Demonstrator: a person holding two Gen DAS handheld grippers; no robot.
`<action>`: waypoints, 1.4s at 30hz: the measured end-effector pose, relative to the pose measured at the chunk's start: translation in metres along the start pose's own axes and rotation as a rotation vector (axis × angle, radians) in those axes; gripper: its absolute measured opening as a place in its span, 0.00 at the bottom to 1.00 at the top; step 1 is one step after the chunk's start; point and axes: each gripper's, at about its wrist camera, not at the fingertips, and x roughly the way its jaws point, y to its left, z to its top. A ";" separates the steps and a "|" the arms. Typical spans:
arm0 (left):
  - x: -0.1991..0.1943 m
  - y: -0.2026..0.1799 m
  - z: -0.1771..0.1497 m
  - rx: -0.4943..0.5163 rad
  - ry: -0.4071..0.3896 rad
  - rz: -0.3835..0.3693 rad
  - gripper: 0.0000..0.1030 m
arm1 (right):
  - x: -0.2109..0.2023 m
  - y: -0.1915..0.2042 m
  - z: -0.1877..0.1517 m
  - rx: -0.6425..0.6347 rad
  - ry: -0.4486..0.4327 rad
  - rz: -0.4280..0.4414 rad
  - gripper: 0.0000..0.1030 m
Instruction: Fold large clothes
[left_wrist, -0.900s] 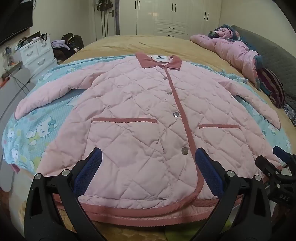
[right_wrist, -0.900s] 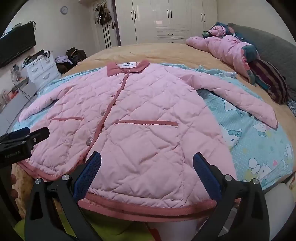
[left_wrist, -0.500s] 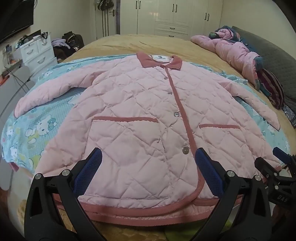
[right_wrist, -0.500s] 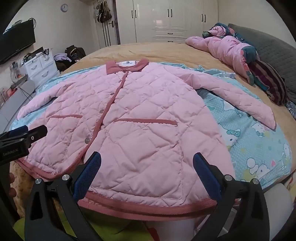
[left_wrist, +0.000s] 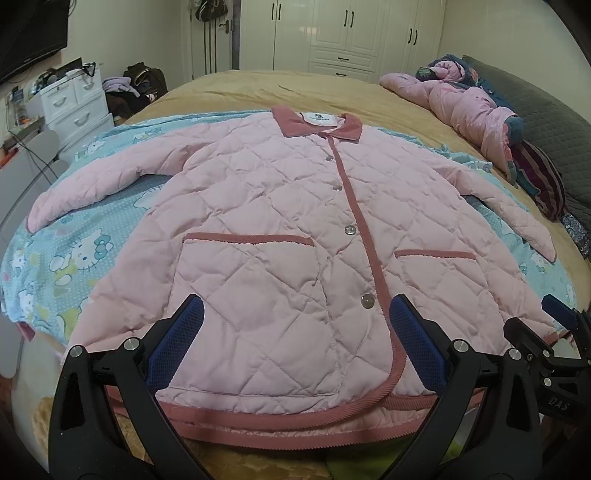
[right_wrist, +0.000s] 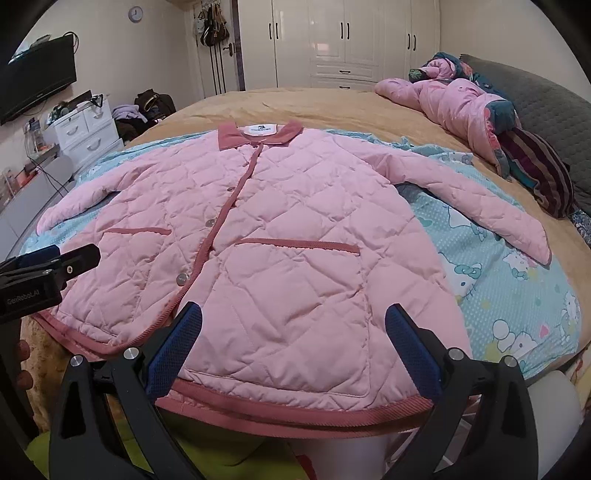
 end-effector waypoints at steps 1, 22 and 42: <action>-0.001 -0.001 0.000 0.000 0.000 0.000 0.92 | 0.000 0.000 0.000 0.001 0.000 0.001 0.96; 0.002 0.002 0.000 -0.008 0.004 0.000 0.92 | 0.000 0.003 0.002 -0.006 -0.001 0.012 0.96; 0.003 0.003 0.001 -0.006 0.005 0.001 0.92 | 0.003 0.003 0.007 -0.004 0.003 0.016 0.96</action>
